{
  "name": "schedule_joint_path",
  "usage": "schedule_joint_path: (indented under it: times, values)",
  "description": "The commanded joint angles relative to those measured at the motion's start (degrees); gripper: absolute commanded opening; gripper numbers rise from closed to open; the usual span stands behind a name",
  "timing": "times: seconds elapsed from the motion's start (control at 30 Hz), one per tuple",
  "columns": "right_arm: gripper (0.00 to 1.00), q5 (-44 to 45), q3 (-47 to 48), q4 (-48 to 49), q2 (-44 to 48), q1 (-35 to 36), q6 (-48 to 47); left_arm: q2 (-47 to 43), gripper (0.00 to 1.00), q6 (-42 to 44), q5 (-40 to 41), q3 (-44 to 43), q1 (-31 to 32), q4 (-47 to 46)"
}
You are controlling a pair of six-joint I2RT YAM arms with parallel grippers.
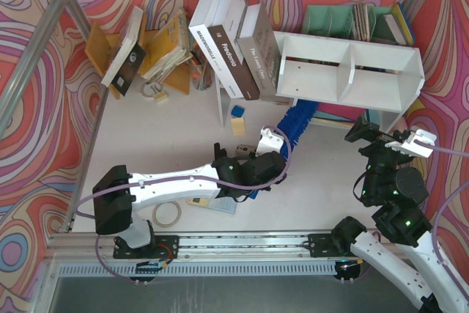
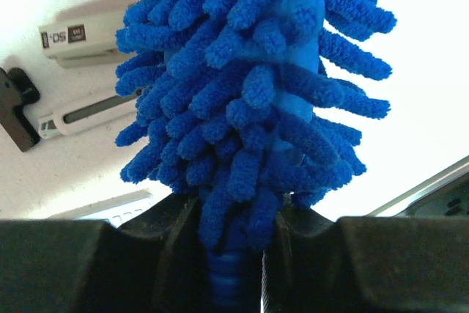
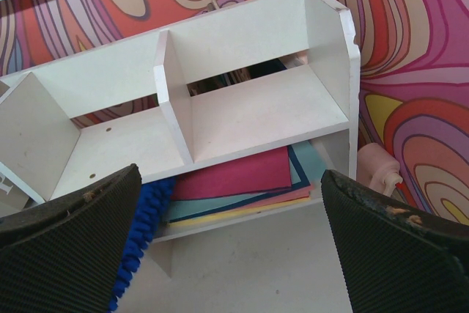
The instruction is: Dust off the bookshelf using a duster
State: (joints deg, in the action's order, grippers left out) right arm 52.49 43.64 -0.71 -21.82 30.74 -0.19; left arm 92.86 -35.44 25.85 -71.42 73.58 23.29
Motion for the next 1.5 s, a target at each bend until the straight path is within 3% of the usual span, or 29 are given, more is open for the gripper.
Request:
schedule_joint_path:
  times: [0.0,0.4,0.77,0.93,1.27,1.47]
  values:
    - [0.99,0.5,0.1,0.9,0.1,0.0,-0.2,-2.8,0.00,2.1,4.9,-3.3,0.5,0.6]
    - [0.99,0.6,0.0,1.2,0.0,0.0,-0.5,8.6,0.00,3.8,-6.8,-6.7,0.6,5.0]
    - [0.99,0.5,0.0,1.1,0.1,0.0,-0.3,1.7,0.00,7.7,2.9,-11.9,0.9,8.6]
    - [0.99,0.5,0.0,0.9,0.3,0.0,-0.2,2.7,0.00,8.5,1.9,-13.3,1.1,6.7]
    - [0.99,0.5,0.1,0.9,0.6,0.0,-0.3,14.5,0.00,8.6,-4.5,-14.8,1.2,7.2]
    - [0.99,0.5,0.0,0.9,0.8,0.0,-0.3,11.8,0.00,9.4,-2.0,-16.0,1.4,8.1]
